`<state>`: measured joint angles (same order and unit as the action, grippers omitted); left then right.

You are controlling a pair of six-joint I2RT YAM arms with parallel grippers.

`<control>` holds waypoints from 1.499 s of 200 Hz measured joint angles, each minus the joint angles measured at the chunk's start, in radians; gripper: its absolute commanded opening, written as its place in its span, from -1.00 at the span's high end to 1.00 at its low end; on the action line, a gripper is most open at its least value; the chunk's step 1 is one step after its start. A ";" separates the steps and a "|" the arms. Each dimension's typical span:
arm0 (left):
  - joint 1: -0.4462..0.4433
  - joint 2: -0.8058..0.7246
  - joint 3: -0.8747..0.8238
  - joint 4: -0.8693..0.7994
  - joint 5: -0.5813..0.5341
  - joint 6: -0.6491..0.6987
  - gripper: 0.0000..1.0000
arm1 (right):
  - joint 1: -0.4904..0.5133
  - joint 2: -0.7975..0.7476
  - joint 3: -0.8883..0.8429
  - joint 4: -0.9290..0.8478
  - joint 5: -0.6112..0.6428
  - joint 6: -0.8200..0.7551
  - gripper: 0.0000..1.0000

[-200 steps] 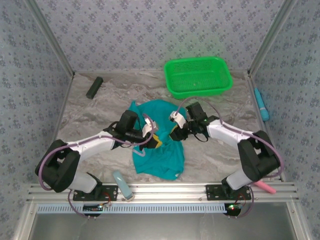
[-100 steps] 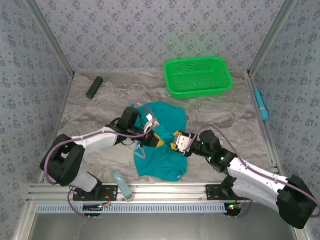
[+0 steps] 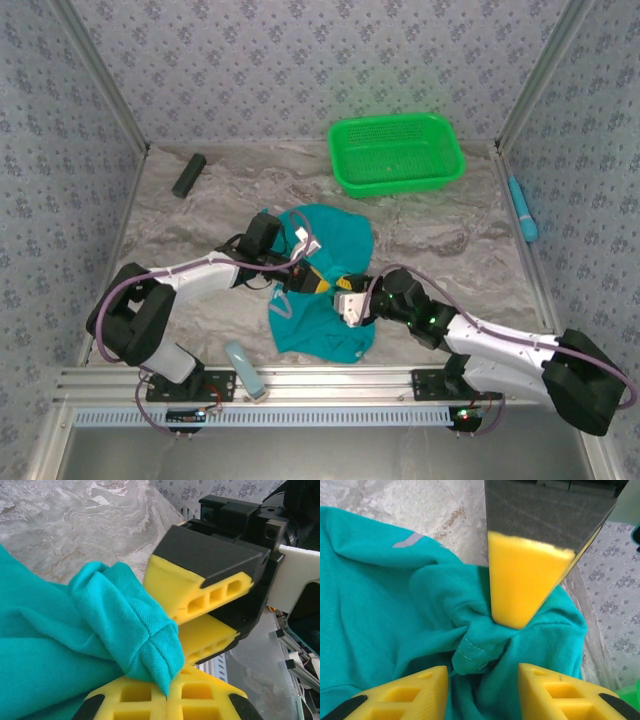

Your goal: Fold the inside-out t-shirt

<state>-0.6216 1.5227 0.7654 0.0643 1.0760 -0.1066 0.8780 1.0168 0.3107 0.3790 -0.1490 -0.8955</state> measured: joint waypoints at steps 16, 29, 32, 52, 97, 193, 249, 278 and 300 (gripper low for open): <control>0.000 0.003 0.000 0.005 0.003 -0.011 0.98 | 0.000 0.037 -0.003 0.034 0.021 0.003 0.63; 0.000 0.005 0.000 0.008 0.005 -0.016 0.96 | 0.000 0.060 -0.005 0.060 0.034 0.003 0.82; 0.000 0.005 0.000 0.008 0.005 -0.019 0.95 | 0.000 0.063 -0.005 0.066 0.034 -0.005 0.83; 0.000 0.005 0.000 0.012 0.006 -0.024 0.90 | -0.001 0.074 -0.005 0.097 0.037 0.008 1.00; 0.033 0.005 0.000 0.014 -0.093 -0.042 0.60 | -0.019 0.030 0.006 0.033 -0.007 0.026 1.00; 0.061 0.055 -0.013 -0.014 -0.482 -0.009 0.38 | -0.144 0.217 0.570 -0.525 -0.251 0.354 0.99; 0.070 -0.486 -0.191 -0.077 -0.598 0.007 -0.16 | -0.258 0.341 0.635 -0.695 -0.424 0.565 1.00; -0.030 -0.568 -0.233 -0.024 -0.615 -0.011 -0.16 | -0.268 0.342 0.647 -0.756 -0.489 0.631 1.00; -0.093 -0.447 -0.197 -0.015 -0.622 -0.011 -0.16 | -0.284 0.342 0.657 -0.784 -0.530 0.670 1.00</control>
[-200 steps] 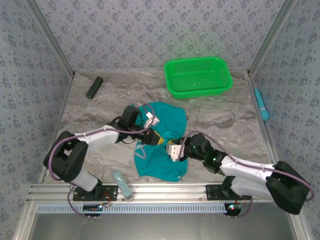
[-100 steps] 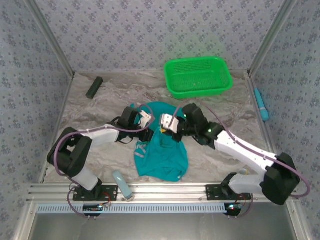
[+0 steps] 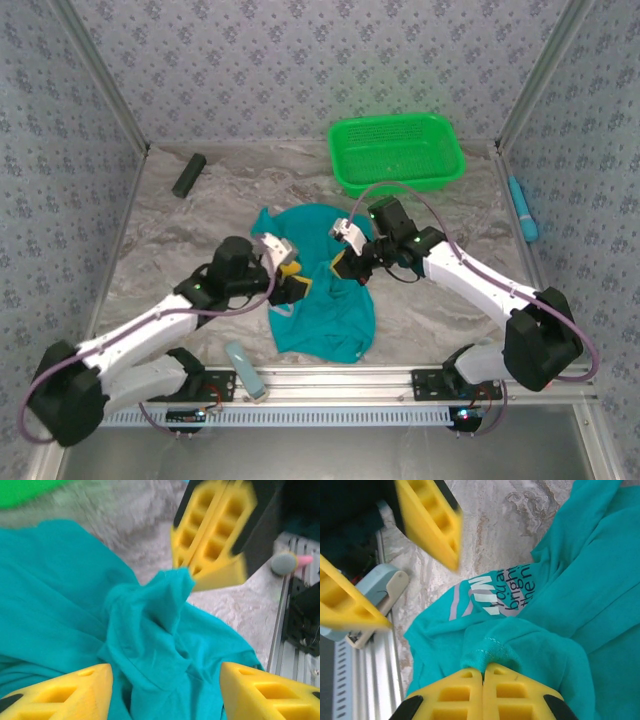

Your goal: Fold the inside-out t-shirt

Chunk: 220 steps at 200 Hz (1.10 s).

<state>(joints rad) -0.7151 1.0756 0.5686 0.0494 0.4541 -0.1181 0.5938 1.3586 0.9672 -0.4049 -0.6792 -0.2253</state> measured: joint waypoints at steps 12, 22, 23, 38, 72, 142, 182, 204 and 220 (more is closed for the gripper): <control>-0.019 0.085 0.032 -0.001 -0.002 0.001 -0.16 | -0.006 0.000 0.002 -0.011 -0.024 0.012 1.00; -0.034 0.147 0.059 0.000 -0.003 0.002 -0.15 | -0.009 0.000 0.003 -0.019 -0.042 0.019 1.00; -0.034 0.150 0.061 0.000 -0.003 0.002 -0.16 | -0.009 0.000 0.003 -0.020 -0.043 0.019 1.00; -0.053 0.212 0.103 0.005 -0.001 0.005 -0.13 | -0.012 0.000 0.003 -0.034 -0.066 0.024 1.00; -0.079 0.302 0.203 0.006 0.042 0.055 0.66 | -0.021 -0.015 0.002 -0.052 -0.106 0.018 1.00; -0.041 0.341 0.264 -0.124 0.348 0.214 1.00 | -0.048 -0.138 -0.177 0.103 0.124 -0.038 0.44; 0.023 0.362 0.264 -0.126 0.457 0.092 0.83 | 0.090 -0.386 -0.445 0.337 0.359 -0.064 0.29; 0.043 0.390 0.264 -0.114 0.478 -0.006 0.83 | 0.216 -0.596 -0.546 0.407 0.411 -0.130 0.29; 0.046 0.424 0.272 -0.108 0.489 -0.078 0.82 | 0.261 -0.632 -0.563 0.450 0.438 -0.166 0.29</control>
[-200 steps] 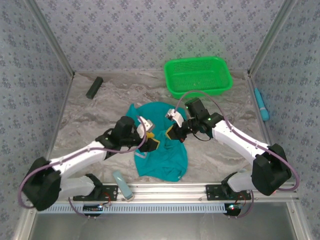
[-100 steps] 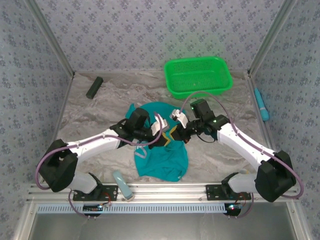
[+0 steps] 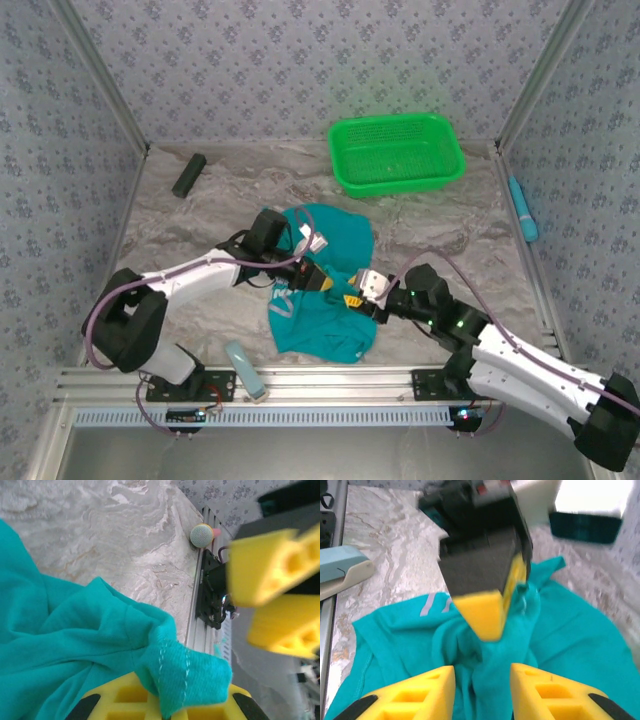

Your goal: Fold the inside-out t-shirt

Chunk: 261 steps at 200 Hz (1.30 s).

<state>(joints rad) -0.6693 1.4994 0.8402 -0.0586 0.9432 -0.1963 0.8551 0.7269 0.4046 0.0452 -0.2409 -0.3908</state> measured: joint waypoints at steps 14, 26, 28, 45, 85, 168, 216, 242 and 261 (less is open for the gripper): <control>0.000 0.034 0.018 -0.002 0.005 -0.064 0.82 | 0.040 0.034 -0.003 0.032 0.026 -0.026 0.30; 0.000 0.057 0.038 -0.003 0.007 -0.112 0.86 | 0.063 0.089 -0.003 0.061 0.040 -0.038 0.30; 0.000 0.061 0.041 -0.003 0.007 -0.119 0.86 | 0.065 0.100 -0.003 0.068 0.045 -0.040 0.30; 0.000 0.070 0.053 0.001 0.008 -0.180 0.89 | 0.080 0.210 -0.008 0.142 0.126 -0.026 0.22; 0.002 0.078 0.053 0.017 0.004 -0.299 0.95 | 0.105 0.372 -0.013 0.320 0.380 0.116 0.15; 0.016 0.078 0.061 -0.013 -0.032 -0.310 0.63 | 0.055 0.373 -0.053 0.381 0.306 0.139 1.00; 0.101 0.077 0.031 -0.106 -0.128 -0.202 0.58 | -0.220 0.232 -0.053 0.304 -0.034 0.195 1.00; 0.090 0.076 0.006 -0.106 -0.144 -0.182 0.37 | -0.274 0.236 -0.049 0.242 -0.135 0.220 1.00; 0.059 0.053 0.002 -0.103 -0.147 -0.153 0.30 | -0.275 0.265 -0.022 0.199 -0.174 0.231 1.00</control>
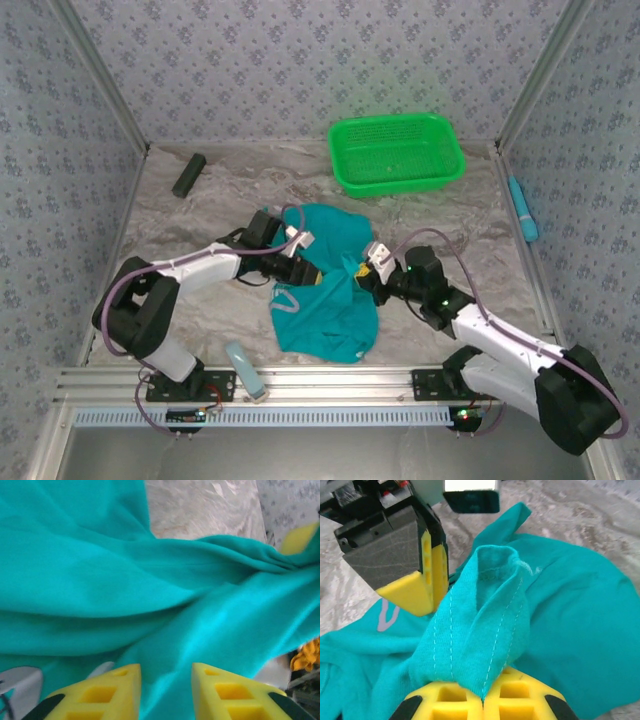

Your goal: Fold the inside-out t-shirt

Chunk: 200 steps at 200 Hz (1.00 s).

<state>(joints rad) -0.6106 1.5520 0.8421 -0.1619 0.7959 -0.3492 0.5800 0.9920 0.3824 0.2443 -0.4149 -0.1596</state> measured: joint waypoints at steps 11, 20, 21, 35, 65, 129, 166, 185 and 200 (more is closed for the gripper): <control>-0.038 -0.029 0.000 0.003 -0.004 0.042 0.20 | 0.000 0.022 0.018 -0.013 -0.014 0.011 1.00; -0.074 -0.058 -0.001 0.008 -0.009 0.066 0.14 | 0.000 0.038 0.031 -0.022 -0.021 0.017 1.00; -0.077 -0.060 -0.001 0.008 -0.009 0.068 0.13 | 0.000 0.040 0.034 -0.023 -0.021 0.019 1.00; -0.124 -0.102 -0.003 0.033 -0.010 0.103 0.05 | 0.000 0.065 0.049 -0.037 -0.028 0.026 0.98; -0.137 -0.111 -0.008 0.089 -0.040 0.116 0.11 | 0.013 0.113 0.076 -0.071 -0.050 0.032 0.89; -0.120 -0.021 -0.087 0.178 -0.118 0.092 1.00 | 0.055 0.217 0.116 -0.110 -0.084 0.033 0.69; -0.069 -0.011 -0.093 0.103 -0.209 0.148 1.00 | 0.033 0.256 0.178 -0.193 -0.118 0.021 0.45; -0.031 -0.011 -0.100 0.084 -0.221 0.163 0.68 | 0.020 0.301 0.226 -0.247 -0.122 0.018 0.39; -0.017 -0.014 -0.114 0.091 -0.211 0.152 0.47 | 0.009 0.338 0.249 -0.279 -0.117 0.028 0.34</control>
<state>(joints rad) -0.6273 1.5383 0.7280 -0.0711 0.5850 -0.1970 0.5892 1.3304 0.6319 -0.0345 -0.5316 -0.1318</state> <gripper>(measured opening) 0.194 0.318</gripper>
